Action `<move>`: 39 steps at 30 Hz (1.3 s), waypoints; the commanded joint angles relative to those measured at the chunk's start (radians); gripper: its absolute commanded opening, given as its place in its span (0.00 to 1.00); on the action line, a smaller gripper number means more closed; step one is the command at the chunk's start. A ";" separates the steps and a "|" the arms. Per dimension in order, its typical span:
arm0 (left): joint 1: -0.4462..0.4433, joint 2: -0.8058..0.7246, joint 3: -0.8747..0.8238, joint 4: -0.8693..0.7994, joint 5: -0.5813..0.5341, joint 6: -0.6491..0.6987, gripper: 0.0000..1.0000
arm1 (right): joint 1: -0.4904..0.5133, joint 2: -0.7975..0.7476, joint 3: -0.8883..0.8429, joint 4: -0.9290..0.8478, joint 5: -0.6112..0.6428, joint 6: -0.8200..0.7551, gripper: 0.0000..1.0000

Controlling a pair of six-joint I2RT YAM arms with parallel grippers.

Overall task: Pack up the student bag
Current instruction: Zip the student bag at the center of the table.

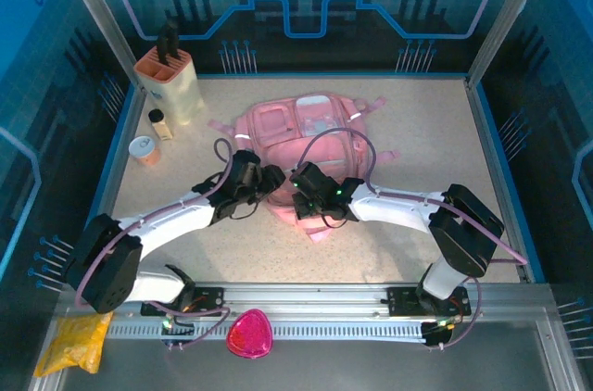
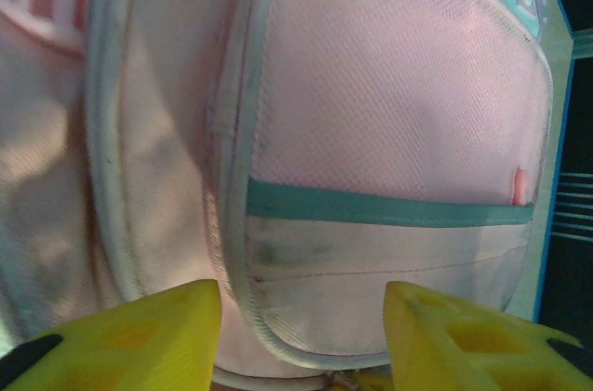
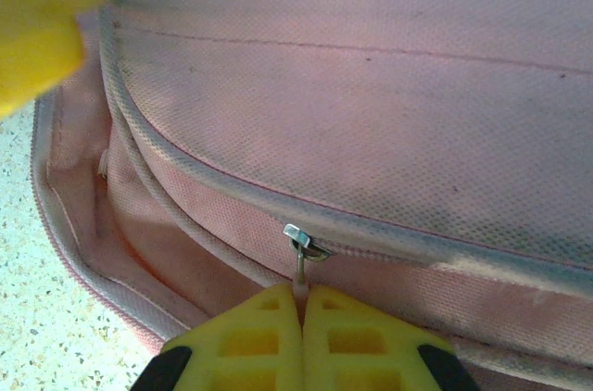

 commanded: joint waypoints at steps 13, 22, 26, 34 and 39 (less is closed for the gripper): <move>0.042 0.065 0.047 -0.104 -0.244 0.034 0.00 | -0.052 -0.097 -0.068 -0.061 0.085 -0.019 0.00; 0.240 0.062 0.082 -0.153 -0.145 0.229 0.00 | -0.186 -0.169 -0.125 -0.099 0.118 -0.100 0.00; 0.307 0.054 0.112 -0.185 -0.099 0.261 0.00 | -0.146 -0.157 -0.084 -0.085 0.065 -0.119 0.00; 0.237 -0.133 -0.006 -0.089 0.045 -0.006 0.47 | -0.077 -0.108 -0.060 -0.038 -0.037 -0.053 0.00; 0.050 -0.160 -0.069 -0.020 -0.040 -0.188 0.54 | -0.081 -0.116 -0.065 -0.047 -0.020 -0.068 0.00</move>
